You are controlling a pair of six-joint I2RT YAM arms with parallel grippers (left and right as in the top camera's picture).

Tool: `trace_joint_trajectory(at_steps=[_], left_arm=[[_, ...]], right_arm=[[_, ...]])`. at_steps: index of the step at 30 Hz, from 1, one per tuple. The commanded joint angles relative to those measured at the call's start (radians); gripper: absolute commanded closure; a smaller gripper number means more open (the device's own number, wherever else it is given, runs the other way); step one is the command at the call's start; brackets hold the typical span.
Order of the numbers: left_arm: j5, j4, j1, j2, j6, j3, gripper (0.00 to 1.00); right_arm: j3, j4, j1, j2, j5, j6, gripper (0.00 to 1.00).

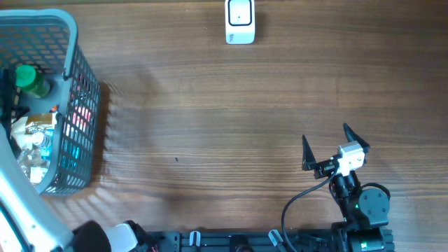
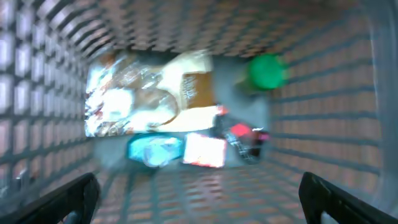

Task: Scan the item barcode
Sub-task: 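Reach the left gripper into the basket toward the blue Listerine bottle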

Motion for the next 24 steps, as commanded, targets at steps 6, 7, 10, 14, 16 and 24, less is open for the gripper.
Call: trace_joint_trajectory(at_steps=[6,7,10,14,16,24], left_arm=[[-0.019,-0.147,0.086,0.207,-0.219,-0.025,0.0],[-0.019,-0.125,0.086,0.214,-0.218,-0.059,0.0],[-0.007,0.007,0.085,0.215,-0.137,-0.217,0.0],[0.054,0.18,0.085,0.215,-0.005,-0.399,0.0],[0.082,0.207,0.085,0.215,0.001,-0.435,0.0],[0.084,0.227,0.085,0.224,0.0,-0.474,0.0]], right_arm=[[-0.001,0.003,-0.004,-0.007,-0.016,-0.006,0.0],[-0.001,0.003,-0.004,-0.007,-0.016,-0.006,0.0],[-0.001,0.003,-0.004,-0.007,-0.016,-0.006,0.0],[-0.001,0.003,-0.004,-0.007,-0.016,-0.006,0.0],[-0.001,0.003,-0.004,-0.007,-0.016,-0.006,0.0],[-0.001,0.003,-0.004,-0.007,-0.016,-0.006,0.0]])
